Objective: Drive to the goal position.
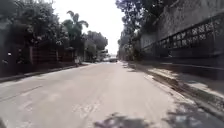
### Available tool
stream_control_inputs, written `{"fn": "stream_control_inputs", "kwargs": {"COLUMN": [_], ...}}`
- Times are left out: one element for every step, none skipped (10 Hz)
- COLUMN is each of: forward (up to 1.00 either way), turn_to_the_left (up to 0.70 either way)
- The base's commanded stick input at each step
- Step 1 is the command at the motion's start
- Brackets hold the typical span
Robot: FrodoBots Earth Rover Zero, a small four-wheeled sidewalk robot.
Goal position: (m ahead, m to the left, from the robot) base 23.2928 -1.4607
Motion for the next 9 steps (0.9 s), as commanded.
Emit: {"fn": "stream_control_inputs", "kwargs": {"forward": [1.0,1.0,1.0,1.0,1.0,1.0,1.0,1.0,1.0], "turn_to_the_left": [-0.4,-0.4,-0.32,-0.08,0.0,0.0,0.0,0.0,0.0]}}
